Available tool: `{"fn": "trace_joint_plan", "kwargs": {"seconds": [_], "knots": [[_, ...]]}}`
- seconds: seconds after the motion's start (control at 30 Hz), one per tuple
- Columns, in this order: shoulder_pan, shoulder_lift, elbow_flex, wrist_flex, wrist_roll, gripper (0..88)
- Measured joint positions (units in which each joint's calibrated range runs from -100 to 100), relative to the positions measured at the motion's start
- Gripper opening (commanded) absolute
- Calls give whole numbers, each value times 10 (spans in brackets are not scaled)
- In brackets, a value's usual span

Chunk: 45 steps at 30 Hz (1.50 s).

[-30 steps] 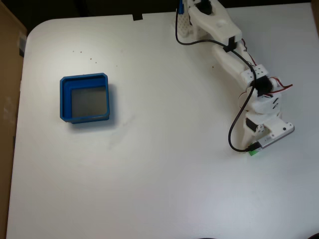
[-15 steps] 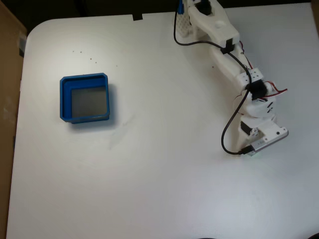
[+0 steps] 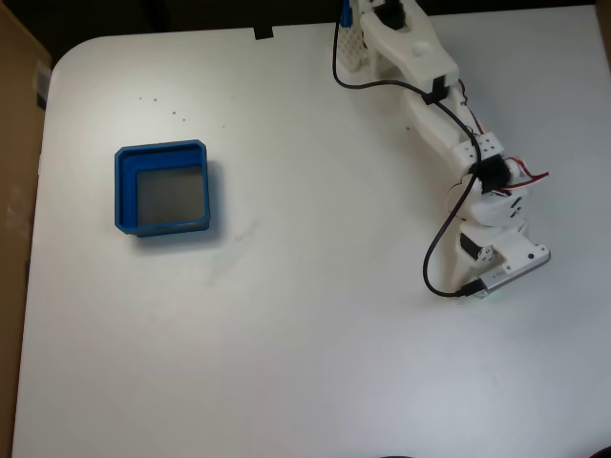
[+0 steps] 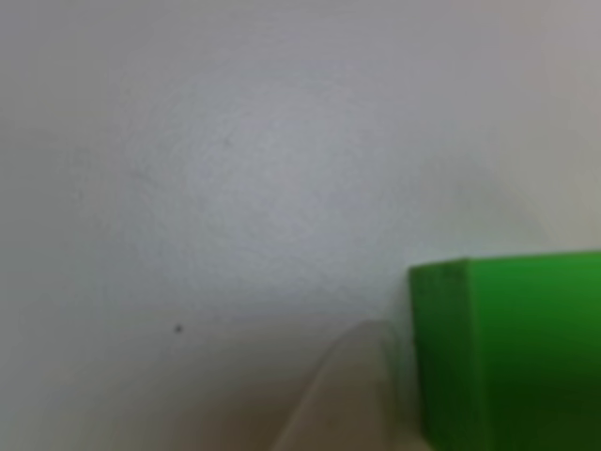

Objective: Pick up green cube and drop it in the blue box

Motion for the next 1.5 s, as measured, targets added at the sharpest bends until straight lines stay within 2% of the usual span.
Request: {"fn": "trace_joint_plan", "kwargs": {"seconds": [0.33, 0.5, 1.17, 1.5], "knots": [[0, 0, 0, 0, 0, 105], [8, 0, 0, 0, 0, 33], [10, -2, 0, 0, 0, 25], [10, -64, 0, 12, 0, 25]]}}
